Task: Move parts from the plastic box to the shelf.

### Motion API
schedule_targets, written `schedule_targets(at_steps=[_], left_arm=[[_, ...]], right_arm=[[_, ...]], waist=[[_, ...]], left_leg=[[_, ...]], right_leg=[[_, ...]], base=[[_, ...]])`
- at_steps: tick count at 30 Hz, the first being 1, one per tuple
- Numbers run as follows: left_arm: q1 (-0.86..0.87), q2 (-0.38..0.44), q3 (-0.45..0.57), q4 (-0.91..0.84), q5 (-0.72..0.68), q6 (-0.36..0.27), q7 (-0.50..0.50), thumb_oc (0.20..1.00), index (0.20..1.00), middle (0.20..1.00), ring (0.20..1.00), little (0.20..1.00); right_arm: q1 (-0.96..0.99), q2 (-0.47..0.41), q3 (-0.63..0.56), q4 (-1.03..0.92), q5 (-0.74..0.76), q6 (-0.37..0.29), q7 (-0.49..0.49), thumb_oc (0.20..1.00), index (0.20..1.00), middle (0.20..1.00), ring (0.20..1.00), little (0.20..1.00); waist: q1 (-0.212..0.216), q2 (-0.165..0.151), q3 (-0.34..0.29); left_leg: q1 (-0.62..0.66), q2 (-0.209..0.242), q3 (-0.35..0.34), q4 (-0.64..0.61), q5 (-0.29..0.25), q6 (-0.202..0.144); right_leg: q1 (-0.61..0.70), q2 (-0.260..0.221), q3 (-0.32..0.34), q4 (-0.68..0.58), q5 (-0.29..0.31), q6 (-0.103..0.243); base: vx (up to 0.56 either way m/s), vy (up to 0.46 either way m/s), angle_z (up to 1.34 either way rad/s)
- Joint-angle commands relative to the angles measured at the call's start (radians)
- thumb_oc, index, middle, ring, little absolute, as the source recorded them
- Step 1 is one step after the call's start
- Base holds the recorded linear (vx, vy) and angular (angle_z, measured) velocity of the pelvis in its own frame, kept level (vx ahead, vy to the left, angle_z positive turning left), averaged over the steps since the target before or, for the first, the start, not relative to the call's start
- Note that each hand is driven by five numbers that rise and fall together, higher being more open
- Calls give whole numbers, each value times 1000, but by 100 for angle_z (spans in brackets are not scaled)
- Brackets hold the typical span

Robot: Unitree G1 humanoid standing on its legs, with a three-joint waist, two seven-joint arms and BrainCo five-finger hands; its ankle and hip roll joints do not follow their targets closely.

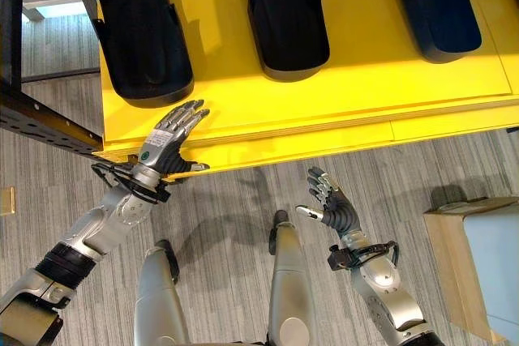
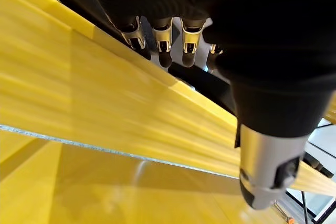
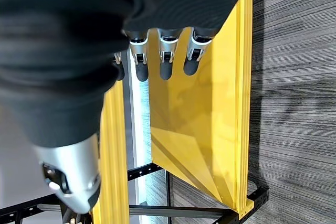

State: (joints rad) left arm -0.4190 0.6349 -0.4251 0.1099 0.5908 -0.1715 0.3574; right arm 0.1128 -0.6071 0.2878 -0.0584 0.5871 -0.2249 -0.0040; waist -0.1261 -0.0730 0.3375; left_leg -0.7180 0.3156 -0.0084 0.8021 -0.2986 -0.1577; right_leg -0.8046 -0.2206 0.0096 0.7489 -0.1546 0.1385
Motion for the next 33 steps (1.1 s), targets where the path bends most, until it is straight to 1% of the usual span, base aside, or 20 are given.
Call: schedule_targets(at_steps=[1, 2, 3, 4, 5, 8, 9, 10, 11, 12, 14, 23, 33], left_arm=[[7, -4, -40, 47, 19, 12, 7, 1000, 1000, 1000, 1000, 1000], [5, -10, -47, 63, 22, 18, 4, 1000, 1000, 1000, 1000, 1000], [6, -12, -47, 68, 21, 21, 5, 1000, 1000, 1000, 1000, 1000], [7, -12, -48, 72, 20, 21, 4, 1000, 1000, 1000, 1000, 1000], [8, -13, -49, 76, 22, 22, 4, 1000, 1000, 1000, 1000, 1000], [16, -13, -45, 83, 18, 24, 4, 1000, 1000, 1000, 1000, 1000], [22, -10, -40, 86, 19, 26, 4, 1000, 1000, 1000, 1000, 1000], [22, -9, -39, 85, 20, 26, 4, 1000, 1000, 1000, 1000, 1000], [27, -9, -38, 91, 20, 28, 5, 1000, 1000, 1000, 1000, 1000], [33, -6, -34, 92, 19, 29, 5, 1000, 1000, 1000, 1000, 1000], [42, -5, -27, 94, 19, 31, 6, 1000, 1000, 1000, 1000, 1000], [79, -1, 34, 97, 4, 44, 27, 1000, 1000, 1000, 1000, 1000], [90, -4, 73, 101, -17, 55, 46, 1000, 1000, 1000, 1000, 1000]], right_arm=[[0, -8, 5, -40, 11, -45, 0, 1000, 1000, 1000, 1000, 1000], [-3, -7, 4, -40, 14, -45, -2, 1000, 1000, 1000, 1000, 1000], [-3, -6, 5, -39, 15, -44, -3, 1000, 1000, 1000, 1000, 1000], [-4, -7, 5, -40, 15, -44, -3, 1000, 1000, 1000, 1000, 1000], [-5, -8, 5, -41, 15, -45, -2, 1000, 1000, 1000, 1000, 1000], [-5, -7, 5, -40, 18, -44, -2, 1000, 1000, 1000, 1000, 1000], [-4, -6, 6, -38, 19, -43, -1, 1000, 1000, 1000, 1000, 1000], [-4, -6, 6, -39, 19, -44, -1, 1000, 1000, 1000, 1000, 1000], [-4, -6, 7, -39, 19, -43, -1, 1000, 1000, 1000, 1000, 1000], [-5, -7, 7, -39, 19, -43, -1, 1000, 1000, 1000, 1000, 1000], [-5, -8, 8, -39, 20, -43, 0, 1000, 1000, 1000, 1000, 1000], [-1, -5, 3, -35, 29, -38, 2, 1000, 1000, 1000, 1000, 1000], [1, -4, -3, -35, 31, -35, 1, 1000, 1000, 1000, 1000, 1000]], waist=[[-10, -14, -57], [-10, -16, -52], [-10, -15, -52], [-10, -14, -57], [-9, -15, -51], [-8, -15, -50], [-7, -13, -54], [-7, -14, -49], [-7, -14, -50], [-5, -13, -54], [-4, -12, -52], [0, -12, -55], [0, -10, -59]], left_leg=[[-91, -45, 27, -67, 115, 70], [-101, -44, 32, -69, 139, 77], [-102, -43, 32, -68, 139, 77], [-92, -43, 28, -64, 115, 70], [-101, -43, 31, -68, 139, 77], [-101, -44, 31, -66, 139, 78], [-92, -44, 27, -62, 114, 72], [-102, -45, 31, -65, 138, 79], [-102, -45, 31, -65, 138, 79], [-93, -44, 27, -62, 114, 72], [-93, -45, 29, -57, 110, 72], [-100, -45, 29, -50, 108, 72], [-103, -46, 29, -48, 108, 74]], right_leg=[[9, 3, -18, 21, -23, -44], [2, 2, -20, 17, -2, -51], [1, 2, -20, 19, -2, -51], [9, 4, -17, 24, -24, -45], [0, 2, -19, 18, -2, -51], [0, 2, -20, 20, -2, -51], [7, 3, -18, 27, -24, -44], [-2, 1, -21, 22, -2, -50], [-1, 2, -21, 20, -2, -50], [9, 4, -17, 26, -24, -44], [8, 3, -17, 30, -28, -44], [4, 1, -18, 34, -27, -44], [-4, -1, -16, 37, -26, -44]], base=[[0, 0, 0], [12, 3, -4], [0, 0, 0], [7, 0, -4], [3, 0, -4], [2, 6, -6], [0, 0, 0], [0, 0, 0], [0, 0, 0], [78, 7, 0], [41, 2, 1], [0, 0, 0], [0, 0, 0]])
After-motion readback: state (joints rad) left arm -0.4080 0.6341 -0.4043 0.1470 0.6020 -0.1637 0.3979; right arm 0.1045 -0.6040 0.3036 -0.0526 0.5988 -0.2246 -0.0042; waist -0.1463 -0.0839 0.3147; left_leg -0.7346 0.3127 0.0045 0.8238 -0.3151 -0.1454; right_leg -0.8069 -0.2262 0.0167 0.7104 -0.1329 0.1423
